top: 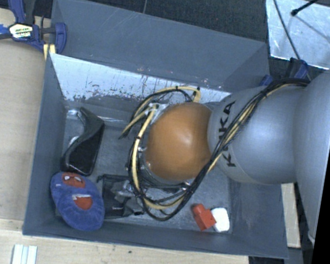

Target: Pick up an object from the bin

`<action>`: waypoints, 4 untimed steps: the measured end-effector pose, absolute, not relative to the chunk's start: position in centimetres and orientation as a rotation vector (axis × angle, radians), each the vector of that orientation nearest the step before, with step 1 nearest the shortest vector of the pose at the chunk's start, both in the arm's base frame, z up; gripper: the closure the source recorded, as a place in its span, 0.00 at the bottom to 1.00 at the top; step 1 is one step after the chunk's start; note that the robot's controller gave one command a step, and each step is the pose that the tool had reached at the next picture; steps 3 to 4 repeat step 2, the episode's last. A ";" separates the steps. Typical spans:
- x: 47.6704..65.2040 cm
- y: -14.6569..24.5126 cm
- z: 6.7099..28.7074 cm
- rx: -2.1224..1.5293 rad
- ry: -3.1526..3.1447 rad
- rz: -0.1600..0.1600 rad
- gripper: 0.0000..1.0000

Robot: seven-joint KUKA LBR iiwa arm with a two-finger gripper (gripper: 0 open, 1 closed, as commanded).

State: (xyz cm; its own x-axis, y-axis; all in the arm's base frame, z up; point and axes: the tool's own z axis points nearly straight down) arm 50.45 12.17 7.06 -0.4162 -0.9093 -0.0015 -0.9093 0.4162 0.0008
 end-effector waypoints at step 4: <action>51.9 13.9 21.4 -1.711 2.620 -0.004 1.00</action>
Offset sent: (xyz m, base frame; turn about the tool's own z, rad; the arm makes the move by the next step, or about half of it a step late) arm 0.0112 -0.0077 0.0399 -0.0159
